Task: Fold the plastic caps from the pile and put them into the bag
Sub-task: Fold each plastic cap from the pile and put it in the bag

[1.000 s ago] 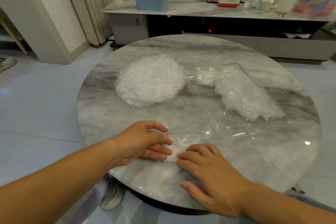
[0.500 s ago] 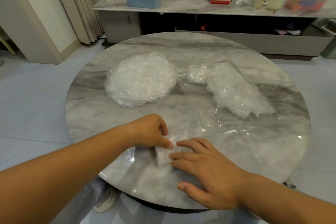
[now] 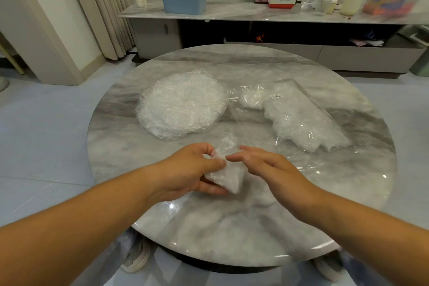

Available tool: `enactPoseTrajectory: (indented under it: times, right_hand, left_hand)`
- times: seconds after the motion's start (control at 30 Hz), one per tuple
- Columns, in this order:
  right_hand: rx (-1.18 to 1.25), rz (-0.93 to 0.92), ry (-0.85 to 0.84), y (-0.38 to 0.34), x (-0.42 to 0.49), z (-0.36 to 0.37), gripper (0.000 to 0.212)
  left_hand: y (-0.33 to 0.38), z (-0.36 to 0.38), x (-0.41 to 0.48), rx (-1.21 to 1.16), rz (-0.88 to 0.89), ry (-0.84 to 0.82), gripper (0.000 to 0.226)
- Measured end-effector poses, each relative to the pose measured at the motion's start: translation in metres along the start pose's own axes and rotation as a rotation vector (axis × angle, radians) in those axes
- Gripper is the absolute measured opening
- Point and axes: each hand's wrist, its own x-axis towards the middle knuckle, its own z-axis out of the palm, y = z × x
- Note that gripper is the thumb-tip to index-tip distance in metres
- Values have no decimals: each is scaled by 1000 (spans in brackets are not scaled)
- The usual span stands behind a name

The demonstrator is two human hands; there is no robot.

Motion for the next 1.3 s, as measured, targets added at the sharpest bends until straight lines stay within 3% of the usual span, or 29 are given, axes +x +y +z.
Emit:
enactPoseTrajectory:
  times: [0.27,0.53,0.73,0.87,0.97,1.2,1.3]
  right_hand:
    - [296,137,12,-2,9,-1,48]
    - [478,234,49,-9,9,-5,45]
    - [-91,-190,73,-1,6,-6,37]
    - [-623,-450,-44,10,-5,-10,50]
    - [-890,-635,-65,16,-8,-14,48]
    - [-1010,-706,-196,17,-12,-16,48]
    - [-922,-627,-220,21,-16,-17,48]
  left_hand:
    - [-5,3,-1,41,115,-61,15]
    - [-3,5,-2,46,183,-76,22]
    - [-5,10,0,-83,-48,13,26]
    - [0,5,-1,-232,-226,-87,32]
    - [5,0,-4,-369,-321,-162,38]
    - [4,-6,-1,-410,-317,-170,64]
    - [1,1,0,-274,-268,-139,52]
